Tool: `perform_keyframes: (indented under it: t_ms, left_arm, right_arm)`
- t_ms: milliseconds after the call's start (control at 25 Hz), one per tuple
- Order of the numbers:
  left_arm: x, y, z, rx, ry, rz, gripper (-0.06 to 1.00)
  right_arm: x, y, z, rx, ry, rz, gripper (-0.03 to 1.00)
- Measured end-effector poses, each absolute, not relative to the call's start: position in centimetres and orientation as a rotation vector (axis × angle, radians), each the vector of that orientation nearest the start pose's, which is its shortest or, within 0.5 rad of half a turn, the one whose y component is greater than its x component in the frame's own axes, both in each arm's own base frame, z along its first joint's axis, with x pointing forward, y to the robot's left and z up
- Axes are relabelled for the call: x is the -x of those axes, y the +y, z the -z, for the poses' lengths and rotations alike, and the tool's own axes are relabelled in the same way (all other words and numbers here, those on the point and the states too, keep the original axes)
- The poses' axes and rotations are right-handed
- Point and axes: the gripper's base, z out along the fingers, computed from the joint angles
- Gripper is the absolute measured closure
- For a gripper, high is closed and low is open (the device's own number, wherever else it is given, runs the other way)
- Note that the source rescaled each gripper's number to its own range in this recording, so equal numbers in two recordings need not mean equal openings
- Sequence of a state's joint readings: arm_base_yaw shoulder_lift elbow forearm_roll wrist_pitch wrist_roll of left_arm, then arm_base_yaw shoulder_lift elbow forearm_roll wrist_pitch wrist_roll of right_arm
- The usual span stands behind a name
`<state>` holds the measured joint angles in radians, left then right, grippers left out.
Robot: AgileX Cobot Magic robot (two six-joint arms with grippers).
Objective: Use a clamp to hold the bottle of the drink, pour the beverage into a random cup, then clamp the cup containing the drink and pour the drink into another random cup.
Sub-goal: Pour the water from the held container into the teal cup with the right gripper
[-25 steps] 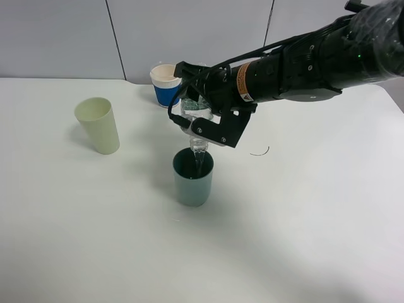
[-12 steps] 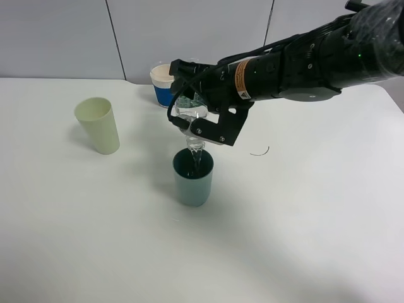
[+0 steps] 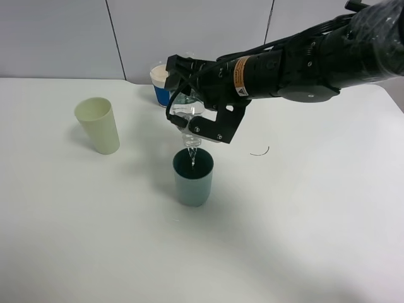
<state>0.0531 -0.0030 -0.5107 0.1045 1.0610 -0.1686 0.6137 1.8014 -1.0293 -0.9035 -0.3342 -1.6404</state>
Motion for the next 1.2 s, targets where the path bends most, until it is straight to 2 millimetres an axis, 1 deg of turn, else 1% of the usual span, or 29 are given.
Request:
perform_keyframes:
  t_ms: [160,520,840,1200]
  left_arm:
    - [0.73,0.79,-28.05,0.23,2.014,-0.052,-0.06]
    - [0.73,0.79,-28.05,0.23,2.014,-0.052,-0.06]
    - [0.73,0.79,-28.05,0.23,2.014,-0.052,-0.06]
    - [0.73,0.79,-28.05,0.23,2.014,-0.052,-0.06]
  right_arm:
    - [-30.41,24.45,-21.01,2.115,-0.174,0.921,0.95]
    - [-30.43,24.45,-21.03,2.115,-0.204,0.941,0.95]
    - [-30.41,24.49,-21.08,2.113,-0.279,0.979,0.95]
    - [-30.32,24.66,-21.26,2.084,-0.297,0.981,0.95]
